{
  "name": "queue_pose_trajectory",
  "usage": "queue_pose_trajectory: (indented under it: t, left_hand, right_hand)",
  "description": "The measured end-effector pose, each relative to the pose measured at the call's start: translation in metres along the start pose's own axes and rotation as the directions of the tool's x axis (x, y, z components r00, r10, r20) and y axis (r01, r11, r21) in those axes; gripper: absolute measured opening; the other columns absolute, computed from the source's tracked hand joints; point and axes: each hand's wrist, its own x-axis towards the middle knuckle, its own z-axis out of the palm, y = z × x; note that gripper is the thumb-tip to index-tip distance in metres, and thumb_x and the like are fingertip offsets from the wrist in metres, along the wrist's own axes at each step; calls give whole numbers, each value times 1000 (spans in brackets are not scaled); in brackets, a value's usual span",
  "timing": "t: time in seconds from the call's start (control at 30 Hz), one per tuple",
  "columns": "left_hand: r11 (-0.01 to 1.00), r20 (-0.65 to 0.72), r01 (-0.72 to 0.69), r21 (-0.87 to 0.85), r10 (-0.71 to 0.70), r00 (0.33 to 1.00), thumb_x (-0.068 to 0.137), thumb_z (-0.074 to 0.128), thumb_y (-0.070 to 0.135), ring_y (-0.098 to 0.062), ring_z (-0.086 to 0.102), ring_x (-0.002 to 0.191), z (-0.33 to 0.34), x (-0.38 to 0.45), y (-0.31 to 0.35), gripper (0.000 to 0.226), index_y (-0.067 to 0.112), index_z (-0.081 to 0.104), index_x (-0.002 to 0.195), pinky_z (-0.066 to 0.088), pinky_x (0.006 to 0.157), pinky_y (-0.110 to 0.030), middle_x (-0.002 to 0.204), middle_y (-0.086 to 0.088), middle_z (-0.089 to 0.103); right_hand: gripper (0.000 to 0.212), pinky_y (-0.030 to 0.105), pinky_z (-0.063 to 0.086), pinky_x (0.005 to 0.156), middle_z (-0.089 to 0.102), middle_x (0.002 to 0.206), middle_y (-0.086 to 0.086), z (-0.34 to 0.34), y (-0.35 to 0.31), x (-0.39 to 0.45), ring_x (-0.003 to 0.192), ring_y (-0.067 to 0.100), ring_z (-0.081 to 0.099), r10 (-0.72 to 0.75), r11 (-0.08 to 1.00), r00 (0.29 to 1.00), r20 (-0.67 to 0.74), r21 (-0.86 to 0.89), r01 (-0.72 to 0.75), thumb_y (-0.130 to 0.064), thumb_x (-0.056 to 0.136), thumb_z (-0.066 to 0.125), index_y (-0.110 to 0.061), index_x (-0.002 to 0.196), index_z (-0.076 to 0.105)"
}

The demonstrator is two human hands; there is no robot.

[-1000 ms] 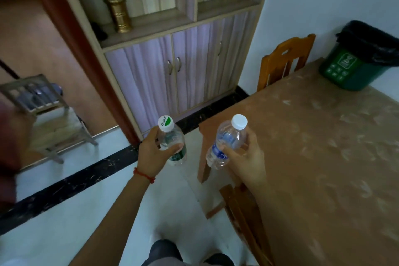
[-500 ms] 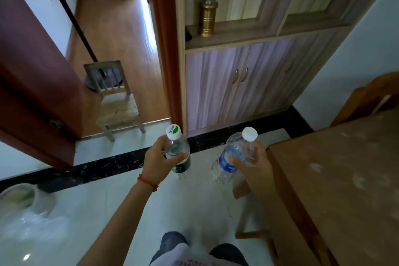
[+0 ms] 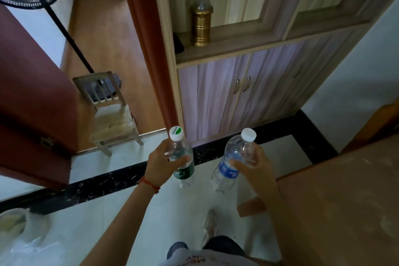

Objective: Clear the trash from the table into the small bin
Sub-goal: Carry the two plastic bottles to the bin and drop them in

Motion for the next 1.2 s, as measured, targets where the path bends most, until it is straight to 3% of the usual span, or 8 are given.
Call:
queue_pose_trajectory:
  t: [0.27, 0.43, 0.5, 0.6, 0.73, 0.83, 1.03, 1.2]
  left_hand:
    - [998, 131, -62, -22, 64, 989, 56, 75, 49, -22, 59, 97, 52, 104, 55, 69, 17, 54, 113, 49, 81, -34, 107, -3, 64]
    - [995, 237, -95, -37, 102, 966, 67, 80, 21, -21, 59, 98, 96, 159, 81, 44, 22, 54, 102, 47, 80, -27, 103, 1, 63]
    - [990, 304, -127, -59, 139, 942, 67, 80, 19, -17, 59, 95, 116, 180, 95, 43, 19, 55, 103, 47, 78, -18, 102, 1, 64]
    - [983, 434, -143, -116, 180, 883, 64, 82, 22, -9, 57, 93, 145, 212, 121, 45, 23, 56, 101, 42, 68, -3, 98, 6, 63]
    - [973, 598, -174, -150, 229, 768, 47, 76, 49, 4, 56, 94, 185, 255, 153, 56, 36, 56, 98, 43, 73, -7, 100, 13, 63]
    - [968, 689, -198, -153, 248, 681, 59, 83, 27, -5, 56, 98, 214, 282, 173, 53, 23, 57, 105, 43, 80, -16, 103, 4, 64]
    - [942, 820, -295, -162, 294, 491, 67, 79, 15, -11, 56, 101, 270, 329, 206, 47, 21, 55, 107, 44, 90, -29, 100, 6, 63]
    - [926, 872, -342, -162, 297, 390, 65, 81, 21, -12, 57, 101, 302, 352, 225, 53, 19, 55, 110, 44, 91, -29, 103, 2, 63]
  right_hand:
    - [64, 35, 52, 88, 62, 115, 2, -52, -2, 94, 105, 17, 60, 40, 997, 999, -13, 66, -39, -17, 69, 78, -14, 126, 48]
    - [60, 14, 51, 72, 63, 109, 0, -75, 0, 125, 99, 15, 61, 57, 997, 986, -157, 52, -50, -15, 68, 78, -13, 121, 51]
    - [58, 16, 49, 75, 63, 106, -3, -83, 2, 134, 97, 14, 61, 74, 997, 974, -214, 46, -65, -17, 69, 78, -15, 121, 51]
    - [57, 25, 49, 78, 61, 102, -7, -95, 4, 146, 95, 13, 60, 125, 991, 947, -297, 76, -107, -19, 70, 77, -20, 120, 49]
    - [56, 19, 48, 75, 61, 103, -7, -107, 9, 159, 94, 10, 61, 193, 980, 876, -443, 132, -149, -23, 70, 77, -25, 117, 48]
    - [58, 18, 50, 74, 61, 109, -2, -114, 8, 168, 97, 11, 61, 254, 965, 805, -537, 194, -175, -22, 70, 77, -21, 120, 48]
    - [54, 10, 50, 64, 59, 101, -14, -119, 2, 190, 91, 5, 60, 353, 934, 624, -697, 295, -199, -20, 72, 76, -27, 116, 46]
    - [49, 11, 51, 65, 60, 100, -12, -127, 1, 211, 90, 3, 60, 398, 917, 514, -760, 349, -194, -15, 74, 75, -29, 111, 46]
